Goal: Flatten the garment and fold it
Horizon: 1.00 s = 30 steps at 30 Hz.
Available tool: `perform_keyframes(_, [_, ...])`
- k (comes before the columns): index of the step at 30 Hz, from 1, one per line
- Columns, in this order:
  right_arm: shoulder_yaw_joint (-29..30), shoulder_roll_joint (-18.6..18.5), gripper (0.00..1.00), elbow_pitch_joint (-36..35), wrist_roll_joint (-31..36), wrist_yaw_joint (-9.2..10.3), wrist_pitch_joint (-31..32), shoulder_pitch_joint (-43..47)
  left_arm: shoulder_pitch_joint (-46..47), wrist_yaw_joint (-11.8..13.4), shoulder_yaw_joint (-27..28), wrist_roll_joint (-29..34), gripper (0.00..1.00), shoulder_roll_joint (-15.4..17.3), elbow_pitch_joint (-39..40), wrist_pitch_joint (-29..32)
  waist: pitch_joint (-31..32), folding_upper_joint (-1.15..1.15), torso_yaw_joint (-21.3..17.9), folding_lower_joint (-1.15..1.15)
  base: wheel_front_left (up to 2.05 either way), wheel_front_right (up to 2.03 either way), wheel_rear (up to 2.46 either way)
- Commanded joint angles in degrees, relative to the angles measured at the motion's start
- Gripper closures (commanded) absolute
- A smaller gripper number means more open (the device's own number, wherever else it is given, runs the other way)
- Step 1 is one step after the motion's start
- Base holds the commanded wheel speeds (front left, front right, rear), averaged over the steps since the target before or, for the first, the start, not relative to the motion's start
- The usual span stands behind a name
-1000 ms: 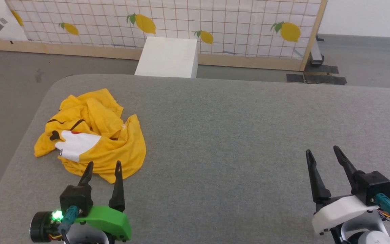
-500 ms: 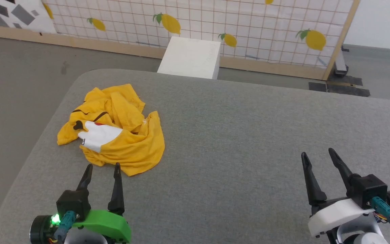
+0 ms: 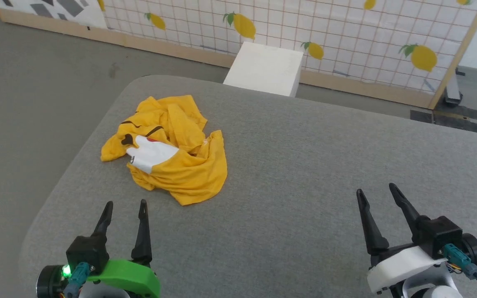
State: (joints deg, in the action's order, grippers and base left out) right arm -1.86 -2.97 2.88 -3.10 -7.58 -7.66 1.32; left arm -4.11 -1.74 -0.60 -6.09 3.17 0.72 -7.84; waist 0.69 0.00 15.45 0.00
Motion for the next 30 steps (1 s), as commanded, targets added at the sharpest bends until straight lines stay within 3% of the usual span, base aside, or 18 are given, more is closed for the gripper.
perform_keyframes(1, [-0.4, 0.0, 0.0, 0.2, -0.3, 0.05, -0.7, 0.3, -0.8, -0.3, 0.1, -0.6, 0.0, -0.2, 0.2, -0.6, -0.1, 0.0, 1.3, 0.0, 0.0, 0.0, 0.0])
perform_keyframes(14, [-2.5, 0.1, 0.0, 1.3, -0.8, 0.06, -2.3, 0.2, -1.8, -0.8, 0.2, -1.6, 0.0, -0.2, 0.1, -2.1, 0.3, 0.0, 5.9, 0.0, 0.0, 0.0, 0.0])
perform_keyframes(30, [-3.7, 0.1, 0.0, 2.2, -0.6, 0.07, -4.2, 0.1, -2.7, -1.2, -0.3, -3.4, 0.0, -0.2, 0.2, -4.0, -0.1, 0.0, 8.7, 0.0, 0.0, 0.0, 0.0])
